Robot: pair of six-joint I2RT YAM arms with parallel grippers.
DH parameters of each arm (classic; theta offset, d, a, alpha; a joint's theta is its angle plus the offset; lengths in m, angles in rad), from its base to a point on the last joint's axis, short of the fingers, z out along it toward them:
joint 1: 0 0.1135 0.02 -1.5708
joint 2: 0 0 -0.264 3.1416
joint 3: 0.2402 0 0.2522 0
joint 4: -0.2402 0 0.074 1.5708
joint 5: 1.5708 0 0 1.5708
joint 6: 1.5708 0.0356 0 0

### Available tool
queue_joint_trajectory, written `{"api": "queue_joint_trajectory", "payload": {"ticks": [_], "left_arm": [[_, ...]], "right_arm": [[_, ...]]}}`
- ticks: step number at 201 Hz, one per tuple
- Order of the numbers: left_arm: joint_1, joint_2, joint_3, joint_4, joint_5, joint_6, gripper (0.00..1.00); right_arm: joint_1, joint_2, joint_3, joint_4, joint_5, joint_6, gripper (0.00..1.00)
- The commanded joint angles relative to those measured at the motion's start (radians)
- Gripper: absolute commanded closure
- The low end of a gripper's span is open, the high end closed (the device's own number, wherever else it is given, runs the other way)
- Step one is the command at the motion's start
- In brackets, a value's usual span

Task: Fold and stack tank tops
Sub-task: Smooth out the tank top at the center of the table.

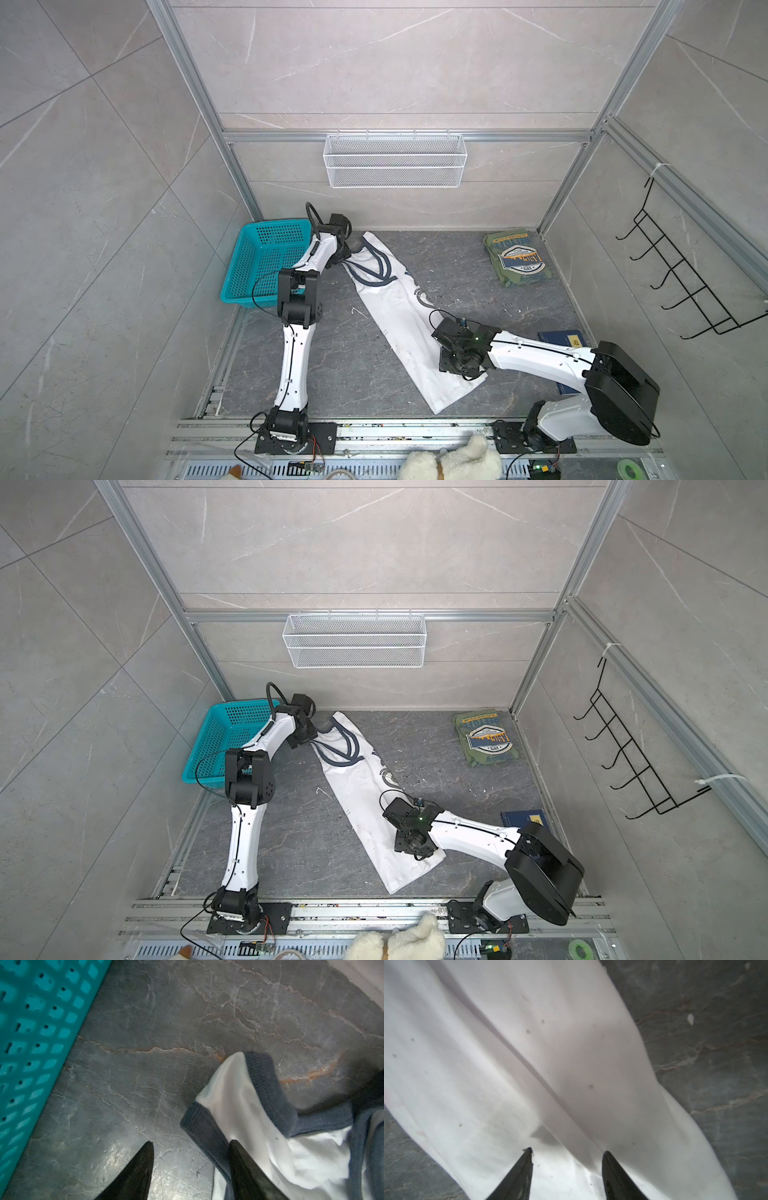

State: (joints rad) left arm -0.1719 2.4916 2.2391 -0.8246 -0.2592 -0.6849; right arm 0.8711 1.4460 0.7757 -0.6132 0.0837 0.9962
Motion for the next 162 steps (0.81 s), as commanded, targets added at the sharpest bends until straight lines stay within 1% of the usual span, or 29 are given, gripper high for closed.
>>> {"api": "queue_joint_trajectory", "payload": {"ticks": [1, 27, 43, 67, 84, 110, 122, 132, 162], "left_arm": [[0.010, 0.012, 0.021, 0.018, 0.005, 0.008, 0.43], [0.013, 0.045, 0.033, 0.044, 0.027, 0.009, 0.47], [0.012, 0.057, 0.038, 0.061, 0.035, 0.013, 0.53], [0.012, 0.062, 0.045, 0.097, 0.044, 0.031, 0.64], [0.012, 0.068, 0.069, 0.103, 0.049, 0.044, 0.76], [0.013, 0.045, 0.078, 0.117, 0.052, 0.039, 0.90], [0.012, 0.036, 0.092, 0.114, 0.051, 0.030, 0.93], [0.011, 0.037, 0.123, 0.095, 0.042, 0.019, 0.93], [0.006, 0.091, 0.281, -0.003, 0.024, 0.012, 0.93]], "right_arm": [[0.000, 0.017, -0.013, 0.010, -0.007, 0.014, 0.44], [0.000, 0.009, -0.017, 0.006, -0.010, 0.016, 0.44], [0.000, 0.000, -0.023, 0.003, -0.013, 0.017, 0.44], [-0.001, -0.006, -0.033, 0.002, -0.018, 0.016, 0.44], [0.000, -0.007, -0.038, 0.000, -0.017, 0.016, 0.44], [0.000, -0.004, -0.038, 0.000, -0.016, 0.017, 0.44], [0.000, -0.001, -0.040, 0.003, -0.014, 0.017, 0.44], [0.000, 0.003, -0.038, 0.004, -0.016, 0.017, 0.44], [0.000, 0.008, -0.038, 0.006, -0.018, 0.018, 0.44]]}}
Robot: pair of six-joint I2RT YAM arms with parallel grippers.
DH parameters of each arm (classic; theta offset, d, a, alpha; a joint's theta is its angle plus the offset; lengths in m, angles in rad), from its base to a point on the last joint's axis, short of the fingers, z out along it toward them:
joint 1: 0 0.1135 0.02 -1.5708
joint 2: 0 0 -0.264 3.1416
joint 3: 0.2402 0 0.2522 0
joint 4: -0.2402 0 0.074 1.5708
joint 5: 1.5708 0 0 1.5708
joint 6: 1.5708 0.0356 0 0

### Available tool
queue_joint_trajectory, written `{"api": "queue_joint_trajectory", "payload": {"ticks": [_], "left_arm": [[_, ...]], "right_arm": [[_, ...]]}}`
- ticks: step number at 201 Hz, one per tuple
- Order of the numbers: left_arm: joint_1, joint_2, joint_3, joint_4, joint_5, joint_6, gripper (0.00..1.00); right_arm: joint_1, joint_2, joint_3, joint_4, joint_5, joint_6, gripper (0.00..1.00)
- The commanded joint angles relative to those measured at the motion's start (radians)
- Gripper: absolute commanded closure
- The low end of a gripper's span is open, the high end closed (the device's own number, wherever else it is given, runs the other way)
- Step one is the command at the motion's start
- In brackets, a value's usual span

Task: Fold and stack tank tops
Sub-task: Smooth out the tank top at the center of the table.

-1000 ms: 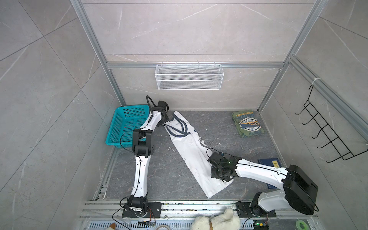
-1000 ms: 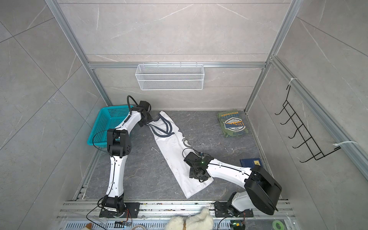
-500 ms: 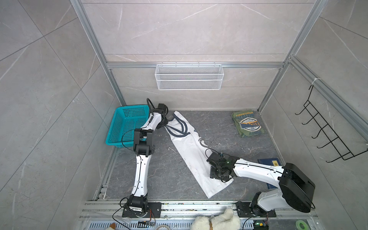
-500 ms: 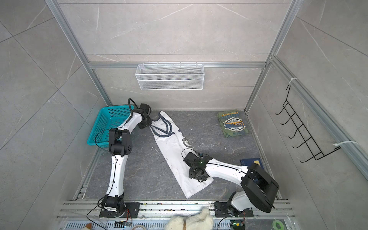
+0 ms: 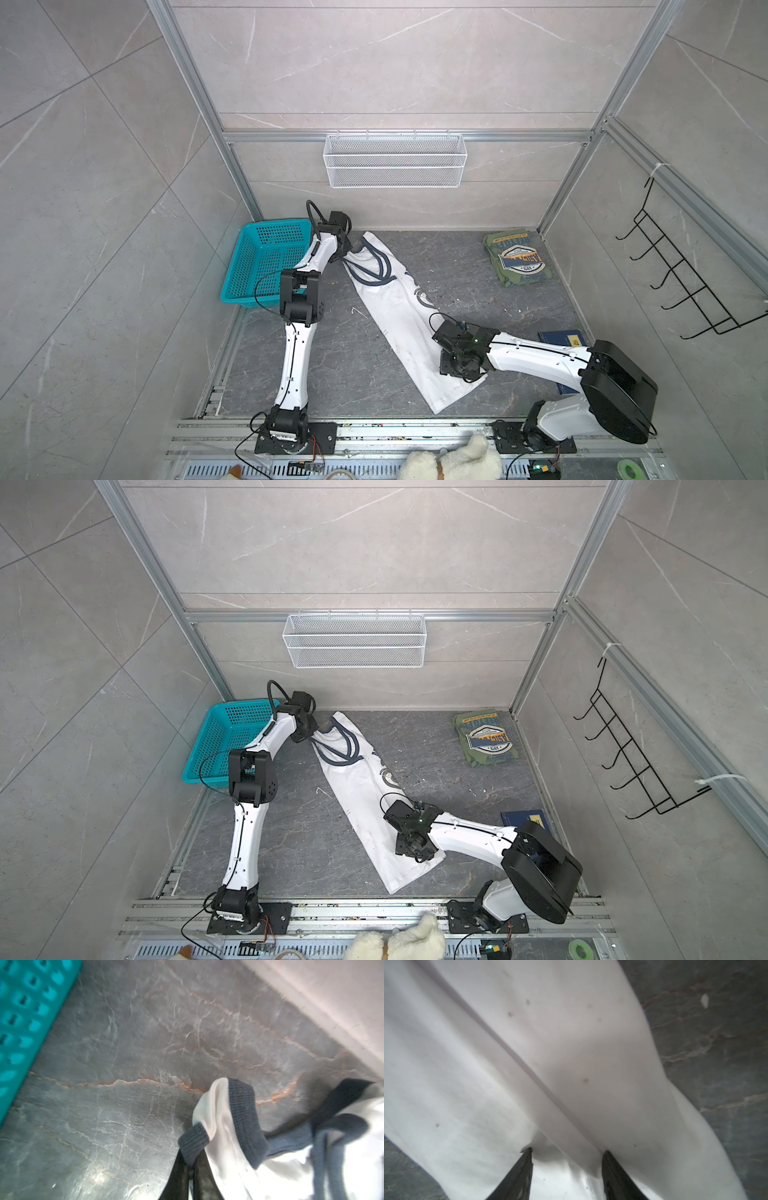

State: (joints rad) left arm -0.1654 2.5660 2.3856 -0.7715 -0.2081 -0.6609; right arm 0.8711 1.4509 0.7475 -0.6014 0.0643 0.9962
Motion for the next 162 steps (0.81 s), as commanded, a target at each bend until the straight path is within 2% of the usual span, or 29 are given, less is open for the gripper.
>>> {"api": "queue_joint_trajectory", "payload": {"ticks": [1, 20, 60, 86, 112, 162], "left_arm": [[0.000, 0.018, 0.139, -0.059, -0.027, -0.012, 0.93], [-0.007, 0.040, 0.188, -0.083, -0.020, -0.022, 0.92], [-0.024, 0.077, 0.192, 0.026, 0.082, -0.023, 0.88], [-0.036, 0.109, 0.205, 0.088, 0.091, -0.034, 0.79], [-0.034, 0.152, 0.245, 0.085, 0.076, -0.067, 0.77], [-0.017, 0.133, 0.248, 0.047, -0.003, -0.033, 0.50]], "right_arm": [[0.000, 0.003, -0.010, -0.006, 0.002, 0.018, 0.44], [0.000, 0.005, -0.010, -0.007, 0.003, 0.017, 0.44], [0.000, 0.000, -0.015, -0.005, 0.006, 0.016, 0.44], [0.000, -0.019, -0.026, -0.004, 0.005, 0.017, 0.44], [0.000, -0.041, -0.036, -0.014, 0.007, 0.016, 0.44], [0.000, -0.082, -0.028, -0.057, 0.052, 0.013, 0.44]]}}
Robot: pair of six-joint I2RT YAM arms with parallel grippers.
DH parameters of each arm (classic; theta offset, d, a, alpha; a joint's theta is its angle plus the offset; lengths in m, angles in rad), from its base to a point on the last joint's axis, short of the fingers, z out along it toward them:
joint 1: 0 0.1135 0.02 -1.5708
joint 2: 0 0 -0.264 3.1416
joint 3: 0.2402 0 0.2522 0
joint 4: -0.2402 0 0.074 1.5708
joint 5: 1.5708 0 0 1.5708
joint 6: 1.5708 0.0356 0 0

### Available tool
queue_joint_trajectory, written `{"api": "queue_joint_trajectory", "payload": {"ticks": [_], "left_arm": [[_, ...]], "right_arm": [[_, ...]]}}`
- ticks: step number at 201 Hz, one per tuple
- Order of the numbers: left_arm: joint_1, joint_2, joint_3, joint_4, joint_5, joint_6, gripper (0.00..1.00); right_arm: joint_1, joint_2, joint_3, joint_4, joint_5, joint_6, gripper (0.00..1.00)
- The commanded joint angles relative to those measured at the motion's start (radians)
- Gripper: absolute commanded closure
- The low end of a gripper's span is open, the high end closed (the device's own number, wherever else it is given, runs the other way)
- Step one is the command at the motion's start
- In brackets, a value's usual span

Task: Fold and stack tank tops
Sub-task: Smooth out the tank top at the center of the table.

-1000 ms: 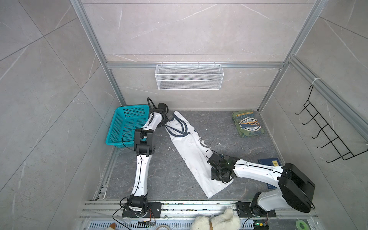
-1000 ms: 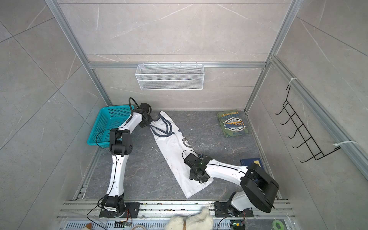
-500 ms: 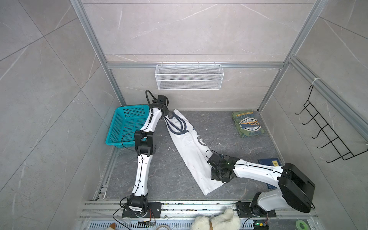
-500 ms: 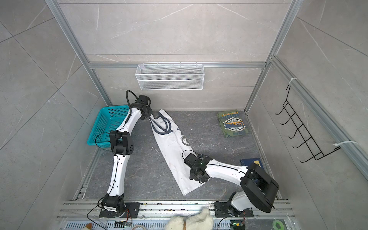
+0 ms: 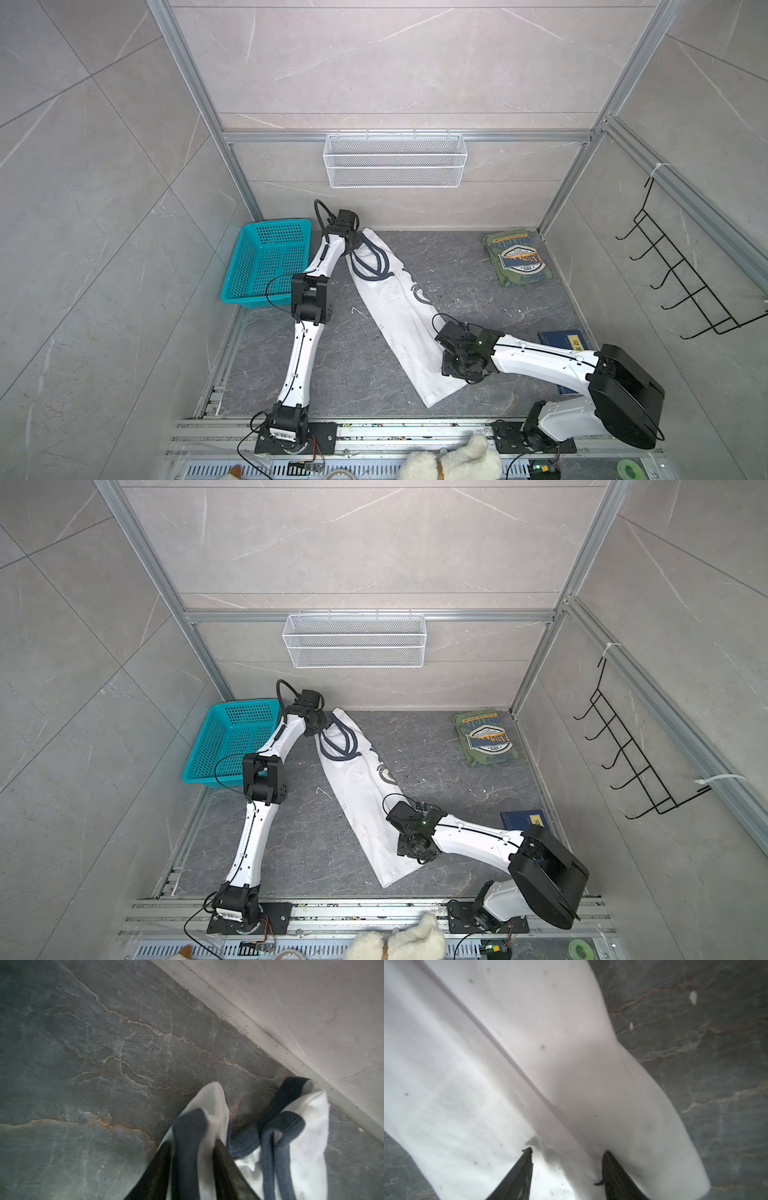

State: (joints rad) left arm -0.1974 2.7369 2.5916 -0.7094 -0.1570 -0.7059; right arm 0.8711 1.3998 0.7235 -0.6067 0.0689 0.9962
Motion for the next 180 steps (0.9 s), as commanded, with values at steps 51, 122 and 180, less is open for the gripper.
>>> {"api": "queue_joint_trajectory", "payload": {"ticks": [51, 122, 180], "left_arm": [[0.019, -0.232, -0.009, -0.152, -0.049, 0.088, 0.21], [-0.140, -0.866, -0.837, -0.099, -0.004, 0.058, 0.08], [-0.449, -1.053, -1.380, 0.221, 0.094, -0.088, 0.14]], "right_arm": [[-0.043, -0.079, 0.109, -0.152, 0.171, -0.152, 0.42], [-0.400, -0.067, 0.133, -0.068, -0.196, -0.462, 0.39], [-0.424, 0.004, 0.068, 0.004, -0.254, -0.472, 0.40]]}}
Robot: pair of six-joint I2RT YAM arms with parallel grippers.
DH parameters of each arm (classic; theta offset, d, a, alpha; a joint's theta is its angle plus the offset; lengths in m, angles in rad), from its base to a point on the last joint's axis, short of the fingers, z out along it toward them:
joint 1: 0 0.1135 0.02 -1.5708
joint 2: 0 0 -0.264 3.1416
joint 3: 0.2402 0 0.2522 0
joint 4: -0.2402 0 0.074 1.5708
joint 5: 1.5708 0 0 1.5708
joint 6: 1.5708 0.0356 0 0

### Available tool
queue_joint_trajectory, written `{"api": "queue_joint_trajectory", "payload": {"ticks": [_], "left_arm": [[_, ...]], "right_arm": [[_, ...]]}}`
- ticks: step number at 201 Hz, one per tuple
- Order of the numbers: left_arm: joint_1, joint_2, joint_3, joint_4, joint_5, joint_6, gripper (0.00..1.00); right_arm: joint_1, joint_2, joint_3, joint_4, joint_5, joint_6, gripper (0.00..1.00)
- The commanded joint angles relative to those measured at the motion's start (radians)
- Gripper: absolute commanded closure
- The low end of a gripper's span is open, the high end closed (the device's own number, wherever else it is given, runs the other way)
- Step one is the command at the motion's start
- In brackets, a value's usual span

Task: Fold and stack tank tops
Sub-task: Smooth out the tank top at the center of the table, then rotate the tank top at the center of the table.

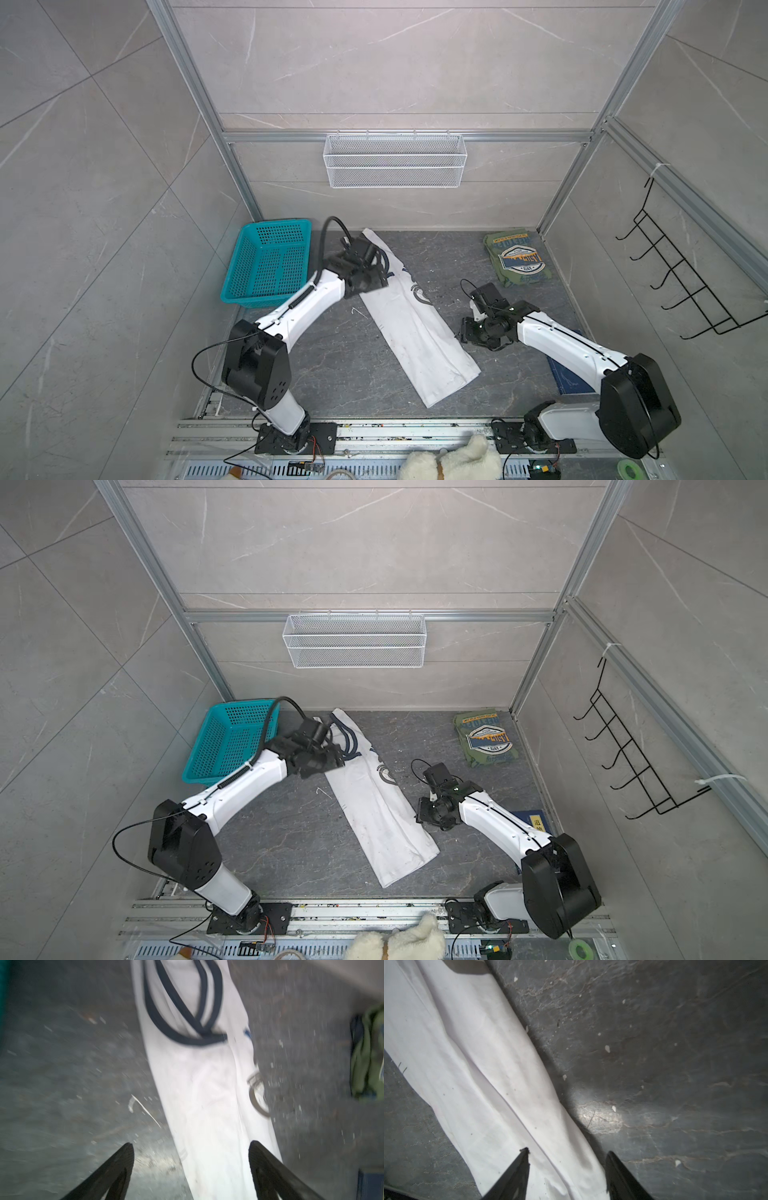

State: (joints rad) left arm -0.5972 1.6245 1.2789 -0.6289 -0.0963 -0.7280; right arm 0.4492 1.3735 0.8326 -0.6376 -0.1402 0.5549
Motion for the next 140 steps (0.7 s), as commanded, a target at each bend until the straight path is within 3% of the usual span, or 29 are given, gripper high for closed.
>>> {"api": "queue_joint_trajectory", "payload": {"ticks": [1, 41, 83, 116, 140], "left_arm": [[-0.054, 0.064, -0.067, 0.143, 0.033, -0.064, 0.14], [-0.094, 0.217, -0.005, 0.189, 0.010, -0.063, 0.14], [-0.073, 0.359, 0.130, 0.072, -0.082, -0.025, 0.15], [-0.064, 0.460, 0.208, 0.042, -0.158, 0.090, 0.14], [-0.057, 0.543, 0.290, 0.026, -0.121, 0.177, 0.13]], "right_arm": [[-0.002, 0.031, -0.043, 0.038, -0.046, -0.030, 0.40], [0.032, 0.063, -0.096, 0.083, -0.043, -0.011, 0.41], [0.142, 0.087, -0.136, 0.108, 0.009, 0.069, 0.44], [0.239, 0.080, -0.168, 0.107, 0.030, 0.145, 0.45], [0.311, 0.057, -0.221, 0.152, 0.006, 0.239, 0.45]]}}
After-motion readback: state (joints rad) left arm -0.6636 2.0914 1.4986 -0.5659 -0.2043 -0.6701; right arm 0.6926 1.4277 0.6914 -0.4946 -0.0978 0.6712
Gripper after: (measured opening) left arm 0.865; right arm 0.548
